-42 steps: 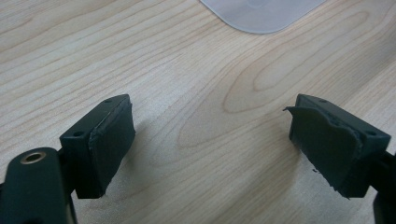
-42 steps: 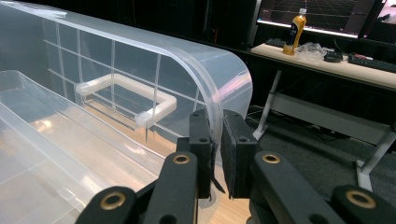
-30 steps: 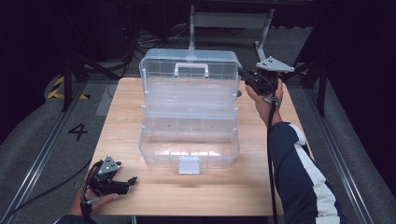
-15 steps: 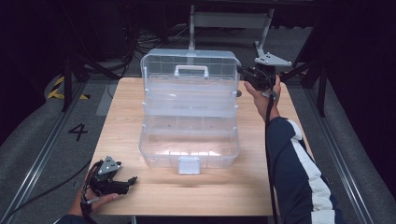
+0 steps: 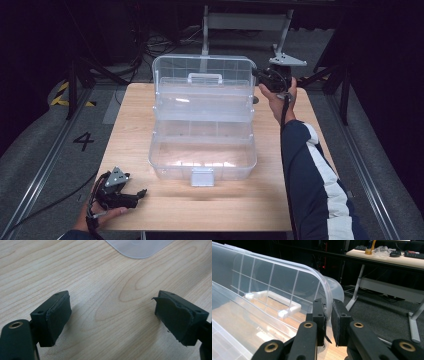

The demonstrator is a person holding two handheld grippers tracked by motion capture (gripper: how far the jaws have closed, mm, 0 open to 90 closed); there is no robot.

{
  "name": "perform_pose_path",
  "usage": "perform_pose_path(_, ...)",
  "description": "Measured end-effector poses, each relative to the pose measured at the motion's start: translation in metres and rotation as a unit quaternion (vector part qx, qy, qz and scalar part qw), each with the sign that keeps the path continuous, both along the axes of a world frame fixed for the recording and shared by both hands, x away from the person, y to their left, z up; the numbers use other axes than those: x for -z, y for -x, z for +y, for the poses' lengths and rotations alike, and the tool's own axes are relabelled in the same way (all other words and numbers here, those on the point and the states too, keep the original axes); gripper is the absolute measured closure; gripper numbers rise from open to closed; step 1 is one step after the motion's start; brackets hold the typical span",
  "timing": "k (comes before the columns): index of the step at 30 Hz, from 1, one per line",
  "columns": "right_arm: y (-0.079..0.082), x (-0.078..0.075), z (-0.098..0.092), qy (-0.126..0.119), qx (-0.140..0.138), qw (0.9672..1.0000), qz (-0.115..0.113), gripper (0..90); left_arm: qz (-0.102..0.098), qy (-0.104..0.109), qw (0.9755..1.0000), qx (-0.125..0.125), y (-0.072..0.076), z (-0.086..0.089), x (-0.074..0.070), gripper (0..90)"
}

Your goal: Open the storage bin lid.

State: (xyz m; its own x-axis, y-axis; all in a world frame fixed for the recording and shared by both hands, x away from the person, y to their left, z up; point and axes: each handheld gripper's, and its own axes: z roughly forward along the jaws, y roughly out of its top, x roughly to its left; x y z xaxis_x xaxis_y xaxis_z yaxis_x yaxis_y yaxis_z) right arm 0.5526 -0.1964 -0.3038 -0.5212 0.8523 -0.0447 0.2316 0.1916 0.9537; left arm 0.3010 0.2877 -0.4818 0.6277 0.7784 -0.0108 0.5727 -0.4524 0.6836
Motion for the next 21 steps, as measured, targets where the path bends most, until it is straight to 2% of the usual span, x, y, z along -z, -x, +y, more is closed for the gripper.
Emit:
perform_pose_path(5,-0.005,0.003,0.001,0.003,0.003,1.0000,-0.003,81.9,0.002,0.000,1.0000,0.006,-0.001,0.000,0.000,13.8)
perform_pose_path(10,-0.011,0.006,0.001,-0.002,0.004,1.0000,0.005,81.8,0.007,0.004,1.0000,0.002,-0.001,-0.001,0.000,13.8)
perform_pose_path(14,-0.016,0.011,0.001,-0.013,0.009,0.9998,0.008,81.7,0.000,-0.001,1.0000,0.003,-0.002,0.000,0.000,13.8)
perform_pose_path(21,-0.026,0.015,0.003,-0.005,0.014,0.9998,0.016,81.2,0.000,-0.002,1.0000,0.001,-0.002,-0.001,0.000,13.9)
